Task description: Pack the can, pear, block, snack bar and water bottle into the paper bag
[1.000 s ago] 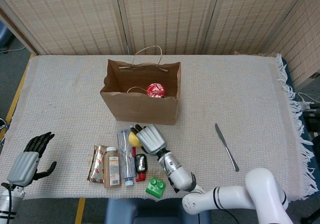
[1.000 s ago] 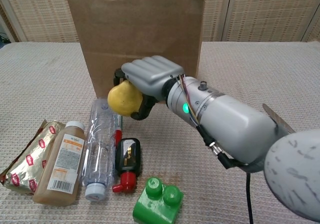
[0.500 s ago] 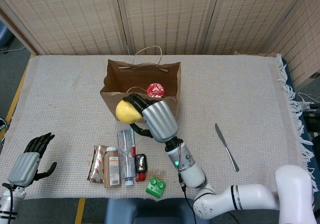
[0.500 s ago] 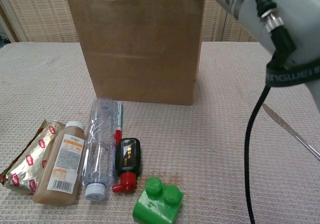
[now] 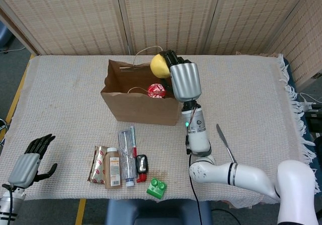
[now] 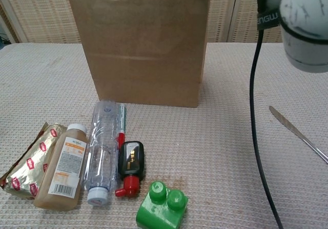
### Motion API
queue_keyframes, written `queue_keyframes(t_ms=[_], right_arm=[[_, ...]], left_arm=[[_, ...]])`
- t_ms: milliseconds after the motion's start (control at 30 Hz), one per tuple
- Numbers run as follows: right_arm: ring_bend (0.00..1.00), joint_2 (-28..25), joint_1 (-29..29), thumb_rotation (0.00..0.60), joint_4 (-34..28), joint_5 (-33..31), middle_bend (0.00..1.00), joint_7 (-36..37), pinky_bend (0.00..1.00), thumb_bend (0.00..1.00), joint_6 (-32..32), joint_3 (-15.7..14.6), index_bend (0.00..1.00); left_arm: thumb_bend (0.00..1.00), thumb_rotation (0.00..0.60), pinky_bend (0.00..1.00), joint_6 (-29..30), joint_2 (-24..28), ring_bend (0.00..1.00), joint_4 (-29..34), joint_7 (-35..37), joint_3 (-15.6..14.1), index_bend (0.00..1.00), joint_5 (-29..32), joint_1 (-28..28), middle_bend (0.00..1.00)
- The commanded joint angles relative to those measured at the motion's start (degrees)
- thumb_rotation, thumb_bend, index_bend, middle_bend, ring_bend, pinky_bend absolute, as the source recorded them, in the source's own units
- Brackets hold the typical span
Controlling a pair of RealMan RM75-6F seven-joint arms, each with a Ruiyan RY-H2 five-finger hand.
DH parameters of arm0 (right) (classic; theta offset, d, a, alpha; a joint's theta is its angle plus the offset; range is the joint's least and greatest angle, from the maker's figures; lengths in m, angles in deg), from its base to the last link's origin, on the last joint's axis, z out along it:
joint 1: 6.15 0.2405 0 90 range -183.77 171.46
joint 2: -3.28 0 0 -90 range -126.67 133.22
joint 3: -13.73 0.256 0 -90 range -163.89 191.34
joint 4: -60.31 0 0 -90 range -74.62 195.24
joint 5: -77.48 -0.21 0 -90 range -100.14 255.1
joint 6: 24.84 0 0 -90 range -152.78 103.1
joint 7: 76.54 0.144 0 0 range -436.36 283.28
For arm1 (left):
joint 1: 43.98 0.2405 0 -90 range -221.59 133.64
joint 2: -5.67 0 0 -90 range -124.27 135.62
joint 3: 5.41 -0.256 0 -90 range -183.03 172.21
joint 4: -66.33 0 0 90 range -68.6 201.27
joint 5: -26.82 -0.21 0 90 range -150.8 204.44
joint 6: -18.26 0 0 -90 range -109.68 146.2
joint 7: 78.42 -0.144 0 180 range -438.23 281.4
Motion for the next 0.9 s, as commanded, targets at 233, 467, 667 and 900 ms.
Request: queue_keyframes(t_ms=[233, 467, 667, 900], right_arm=[[0.12, 4.4, 5.2, 0.6, 6.4, -11.1, 0.22, -5.7, 0.37, 0.05, 4.7, 0.0, 0.08], [0.08, 3.8, 5.7, 0.6, 4.3, -10.1, 0.17, -3.4, 0.31, 0.03, 3.6, -0.3, 0.0], [0.09, -0.9, 3.0, 0.6, -4.6, -6.7, 0.16, -0.6, 0.31, 0.03, 1.3, -0.9, 0.05], [0.1, -12.9, -5.0, 0.6, -22.8, -1.4, 0.16, 3.1, 0.32, 0.03, 1.9, -5.9, 0.09]], left_arm=[[0.37, 0.6, 0.05, -0.5, 0.3, 0.0, 0.0, 0.5, 0.0, 0.0, 0.1, -0.2, 0.0], [0.37, 0.6, 0.05, -0.4, 0.4, 0.0, 0.0, 0.8, -0.2, 0.0, -0.3, -0.2, 0.0], [0.37, 0.6, 0.05, -0.4, 0.4, 0.0, -0.2, 0.8, -0.1, 0.0, -0.2, -0.2, 0.0], [0.37, 0.6, 0.05, -0.3, 0.2, 0.0, -0.4, 0.0, 0.0, 0.0, 0.2, -0.1, 0.0]])
